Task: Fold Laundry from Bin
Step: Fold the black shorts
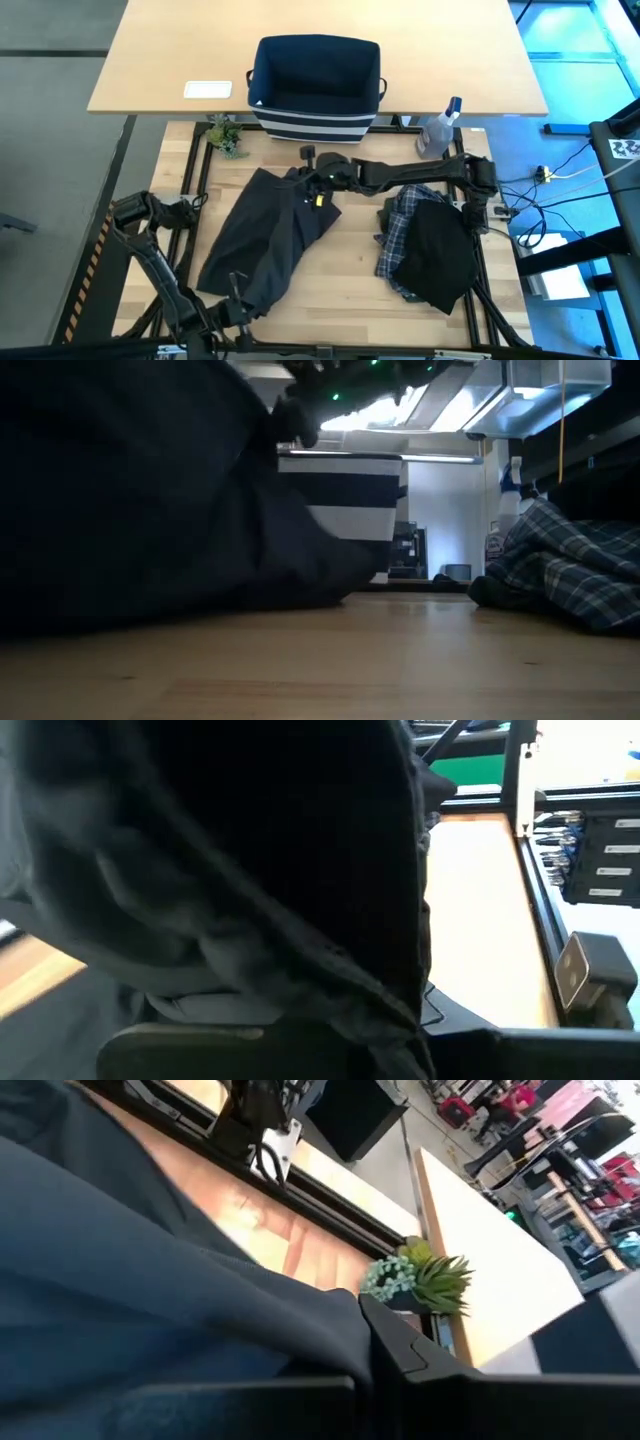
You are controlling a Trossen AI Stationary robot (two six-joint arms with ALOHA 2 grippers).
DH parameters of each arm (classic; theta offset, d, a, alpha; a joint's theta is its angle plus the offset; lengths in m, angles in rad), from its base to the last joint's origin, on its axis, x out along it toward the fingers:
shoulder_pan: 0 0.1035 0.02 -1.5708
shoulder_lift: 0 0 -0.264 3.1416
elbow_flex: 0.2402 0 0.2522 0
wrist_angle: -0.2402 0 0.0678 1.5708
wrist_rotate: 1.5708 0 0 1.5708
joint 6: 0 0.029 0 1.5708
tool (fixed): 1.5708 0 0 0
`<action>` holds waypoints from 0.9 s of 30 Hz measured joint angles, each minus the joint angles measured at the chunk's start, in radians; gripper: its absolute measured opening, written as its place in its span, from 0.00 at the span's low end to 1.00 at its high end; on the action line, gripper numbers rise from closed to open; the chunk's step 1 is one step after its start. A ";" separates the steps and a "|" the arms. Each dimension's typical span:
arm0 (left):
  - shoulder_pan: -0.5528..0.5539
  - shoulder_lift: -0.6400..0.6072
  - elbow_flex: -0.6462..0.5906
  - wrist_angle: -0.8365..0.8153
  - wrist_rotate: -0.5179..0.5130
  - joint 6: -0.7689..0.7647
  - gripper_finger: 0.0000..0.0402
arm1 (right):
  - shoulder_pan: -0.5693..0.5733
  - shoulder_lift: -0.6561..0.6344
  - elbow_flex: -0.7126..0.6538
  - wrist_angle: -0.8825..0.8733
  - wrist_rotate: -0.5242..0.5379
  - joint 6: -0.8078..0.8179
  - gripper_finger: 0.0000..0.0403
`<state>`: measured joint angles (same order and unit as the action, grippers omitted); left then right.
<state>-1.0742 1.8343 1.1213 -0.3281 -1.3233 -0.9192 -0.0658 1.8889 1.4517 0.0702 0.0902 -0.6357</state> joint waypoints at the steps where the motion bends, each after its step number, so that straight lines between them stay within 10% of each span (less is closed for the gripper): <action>1: -0.007 0.000 0.000 -0.047 -0.004 -0.060 0.01 | -0.005 0.013 0.008 -0.001 -0.009 0.000 0.00; 13: -0.058 0.000 -0.065 -0.402 0.043 -0.618 0.01 | -0.016 0.162 0.064 0.108 -0.153 0.004 0.00; 27: -0.037 0.000 -0.186 -0.231 0.269 -0.642 0.01 | -0.071 0.320 0.063 0.202 -0.237 0.028 0.00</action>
<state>-1.1109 1.8343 0.9352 -0.5587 -1.0546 -1.5613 -0.1369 2.2084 1.5146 0.2720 -0.1466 -0.6074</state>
